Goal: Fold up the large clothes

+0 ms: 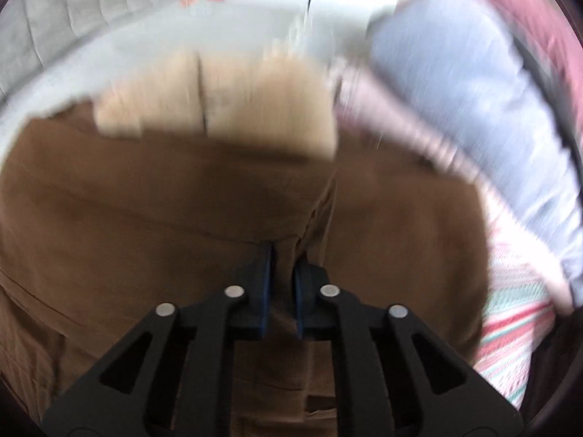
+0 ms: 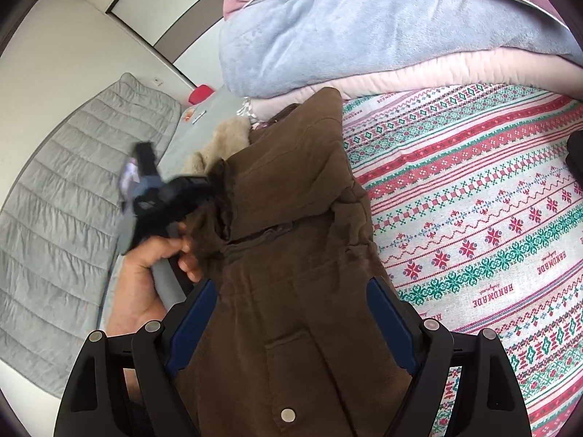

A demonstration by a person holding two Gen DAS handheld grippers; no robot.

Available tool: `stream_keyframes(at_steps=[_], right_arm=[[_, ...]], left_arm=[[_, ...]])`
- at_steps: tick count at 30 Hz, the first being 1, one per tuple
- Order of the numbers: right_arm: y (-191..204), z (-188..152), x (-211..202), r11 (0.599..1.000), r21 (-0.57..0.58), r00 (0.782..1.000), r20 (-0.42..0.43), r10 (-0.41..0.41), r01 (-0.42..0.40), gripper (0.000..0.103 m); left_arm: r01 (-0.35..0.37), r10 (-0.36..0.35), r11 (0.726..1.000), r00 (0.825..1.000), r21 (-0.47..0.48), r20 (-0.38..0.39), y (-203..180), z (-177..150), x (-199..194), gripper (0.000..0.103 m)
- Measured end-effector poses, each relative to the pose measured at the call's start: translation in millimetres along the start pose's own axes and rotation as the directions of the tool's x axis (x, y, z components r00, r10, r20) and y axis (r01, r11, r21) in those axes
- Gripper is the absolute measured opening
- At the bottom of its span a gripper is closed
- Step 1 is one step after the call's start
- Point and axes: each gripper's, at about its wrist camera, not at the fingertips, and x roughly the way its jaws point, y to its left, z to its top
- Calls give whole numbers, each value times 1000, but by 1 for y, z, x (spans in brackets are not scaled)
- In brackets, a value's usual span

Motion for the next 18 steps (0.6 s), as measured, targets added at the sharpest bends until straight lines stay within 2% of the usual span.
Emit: stream_keyframes(at_steps=[4, 6, 8, 12, 16, 18], right_arm=[[-3, 0, 3, 1000, 5, 1000, -10, -4, 4, 86], [-2, -1, 2, 1000, 1, 1000, -9, -1, 1, 86], [0, -1, 2, 1000, -5, 1000, -9, 2, -3, 86], [4, -3, -3, 1000, -29, 1000, 0, 10, -10, 86], [8, -3, -12, 998, -57, 1000, 31, 3, -1, 86], [11, -3, -17, 998, -70, 999, 50, 7, -4, 86]], left_arm=[[105, -107, 989, 994, -104, -11, 14, -6, 0, 34], [145, -150, 980, 988, -135, -27, 18, -4, -10, 42], [171, -174, 975, 985, -145, -7, 23, -3, -25, 48], [208, -203, 967, 978, -143, 51, 38, -13, -73, 60], [201, -192, 973, 978, -113, 85, 78, -50, -138, 62], [200, -187, 970, 977, -135, 103, 112, -75, -173, 69]])
